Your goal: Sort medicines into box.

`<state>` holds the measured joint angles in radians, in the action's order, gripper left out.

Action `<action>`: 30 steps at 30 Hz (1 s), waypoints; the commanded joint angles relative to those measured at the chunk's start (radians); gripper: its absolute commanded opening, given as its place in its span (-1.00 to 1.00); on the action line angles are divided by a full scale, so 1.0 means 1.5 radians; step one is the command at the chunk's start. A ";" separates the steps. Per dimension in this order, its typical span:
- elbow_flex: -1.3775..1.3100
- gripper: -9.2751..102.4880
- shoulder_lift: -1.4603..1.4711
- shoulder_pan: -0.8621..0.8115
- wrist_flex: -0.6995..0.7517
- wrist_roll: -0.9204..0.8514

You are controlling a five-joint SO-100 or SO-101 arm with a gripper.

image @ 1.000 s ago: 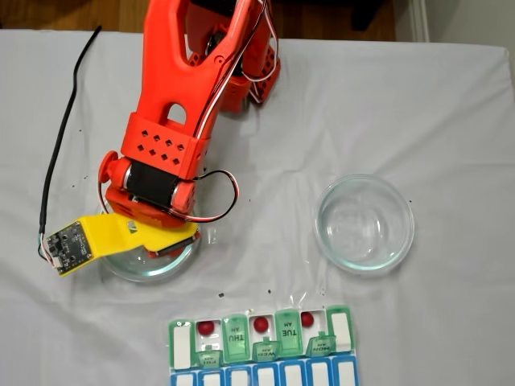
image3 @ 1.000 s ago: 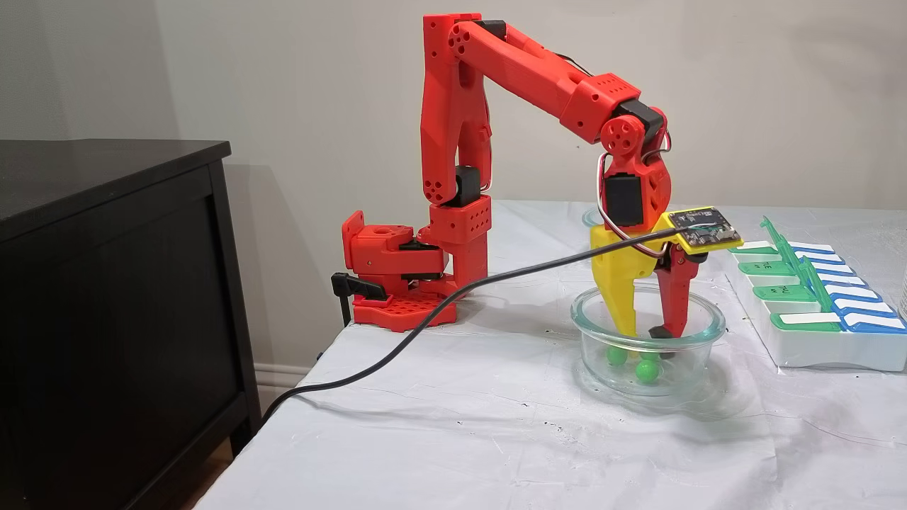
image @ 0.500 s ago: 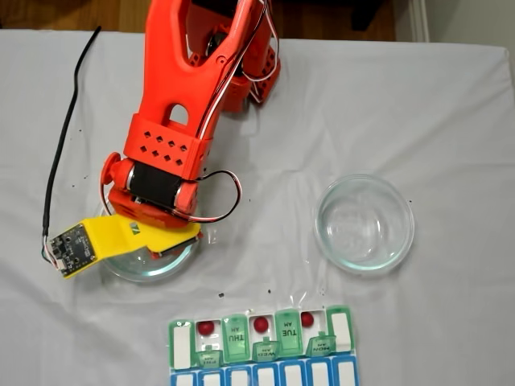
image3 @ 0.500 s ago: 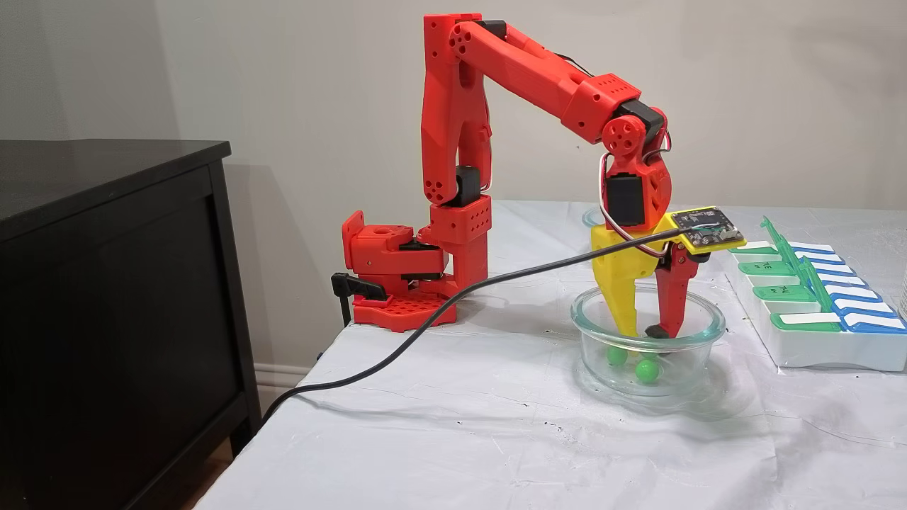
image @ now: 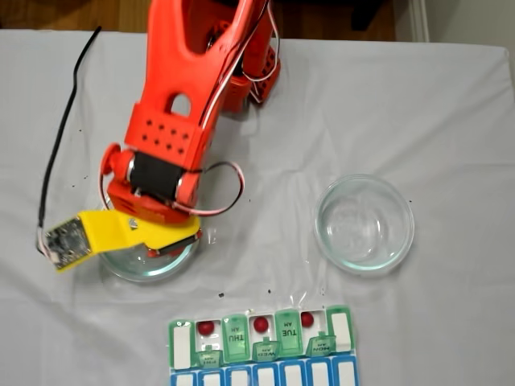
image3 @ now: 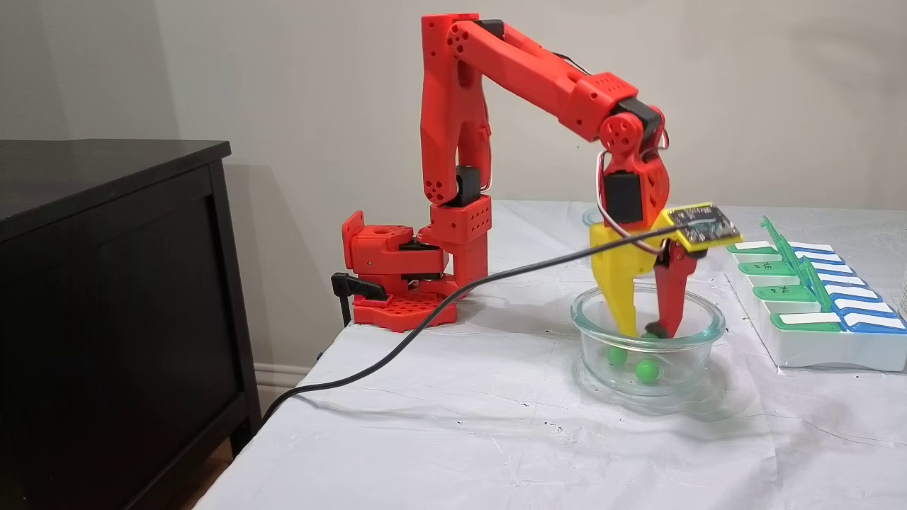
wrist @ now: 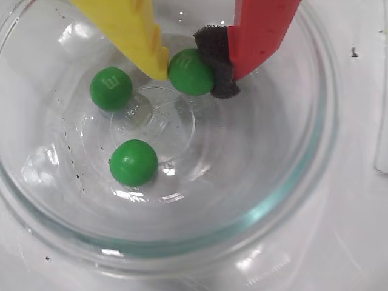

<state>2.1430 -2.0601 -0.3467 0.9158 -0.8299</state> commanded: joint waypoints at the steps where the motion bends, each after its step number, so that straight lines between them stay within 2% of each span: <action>1: -0.012 -0.84 -0.220 0.011 0.005 0.017; 7: -0.005 -0.84 -0.420 0.018 -0.008 0.055; 12: 0.064 -0.84 -0.468 0.147 -0.053 0.180; 19: 0.155 -0.84 -0.397 0.308 -0.183 0.302; 25: 0.122 -0.84 -0.295 0.350 -0.243 0.356; 30: 0.136 -0.84 -0.245 0.353 -0.341 0.386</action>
<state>2.4053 -2.4283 0.1749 0.4939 -0.2730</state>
